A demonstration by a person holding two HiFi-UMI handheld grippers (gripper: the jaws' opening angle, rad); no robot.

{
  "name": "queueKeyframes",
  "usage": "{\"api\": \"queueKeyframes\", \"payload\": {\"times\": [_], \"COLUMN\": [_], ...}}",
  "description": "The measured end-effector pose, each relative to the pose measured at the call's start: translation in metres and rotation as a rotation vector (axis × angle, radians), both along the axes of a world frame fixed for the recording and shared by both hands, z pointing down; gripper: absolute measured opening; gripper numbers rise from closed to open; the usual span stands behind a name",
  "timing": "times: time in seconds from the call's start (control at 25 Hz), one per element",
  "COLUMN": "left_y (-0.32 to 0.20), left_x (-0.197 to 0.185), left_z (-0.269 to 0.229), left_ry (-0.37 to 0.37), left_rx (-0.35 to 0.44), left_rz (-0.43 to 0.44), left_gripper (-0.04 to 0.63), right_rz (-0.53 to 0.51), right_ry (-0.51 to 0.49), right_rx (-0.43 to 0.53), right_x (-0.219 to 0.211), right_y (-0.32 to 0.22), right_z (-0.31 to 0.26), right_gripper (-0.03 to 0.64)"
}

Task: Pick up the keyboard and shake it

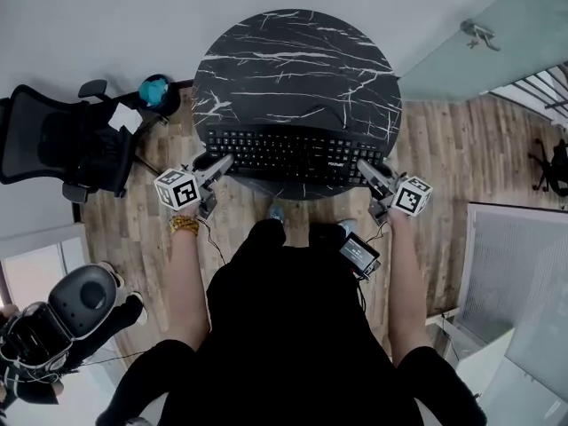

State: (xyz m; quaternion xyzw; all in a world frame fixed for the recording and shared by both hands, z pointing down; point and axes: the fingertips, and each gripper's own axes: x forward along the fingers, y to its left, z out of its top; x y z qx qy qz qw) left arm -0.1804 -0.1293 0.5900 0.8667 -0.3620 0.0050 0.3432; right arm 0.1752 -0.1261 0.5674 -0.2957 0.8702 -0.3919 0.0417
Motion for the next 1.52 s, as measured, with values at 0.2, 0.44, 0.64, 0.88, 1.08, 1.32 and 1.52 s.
{"api": "queueKeyframes", "payload": {"times": [0.2,0.44,0.64,0.88,1.08,1.32,1.52], "left_y": [0.020,0.037,0.053,0.061,0.057,0.061,0.060], "left_x": [0.003,0.009,0.007,-0.003,0.004,0.006,0.006], "left_z": [0.044,0.088,0.123,0.157,0.169,0.183,0.184], "left_ry": [-0.008,-0.025,-0.029,-0.099,-0.097,-0.128,-0.144], "left_rx": [-0.120,-0.252,-0.349,-0.433,-0.488,-0.540,-0.545], "left_rz": [-0.006,-0.018,-0.046,-0.097,-0.112,-0.108,-0.101], "left_gripper": [0.250,0.255,0.258,0.270,0.273,0.275,0.275], "right_rz": [0.027,0.056,0.082,0.118,0.171,0.194,0.194], "right_ry": [-0.001,0.005,0.006,0.046,0.088,0.182,0.245], "right_rx": [-0.100,-0.218,-0.309,-0.406,-0.467,-0.512,-0.512], "right_x": [0.004,0.013,0.010,0.009,0.015,0.021,0.023], "right_y": [0.021,0.036,0.046,0.055,0.055,0.057,0.053], "right_z": [0.044,0.092,0.124,0.158,0.178,0.194,0.197], "right_gripper": [0.155,0.161,0.165,0.176,0.191,0.214,0.227]}}
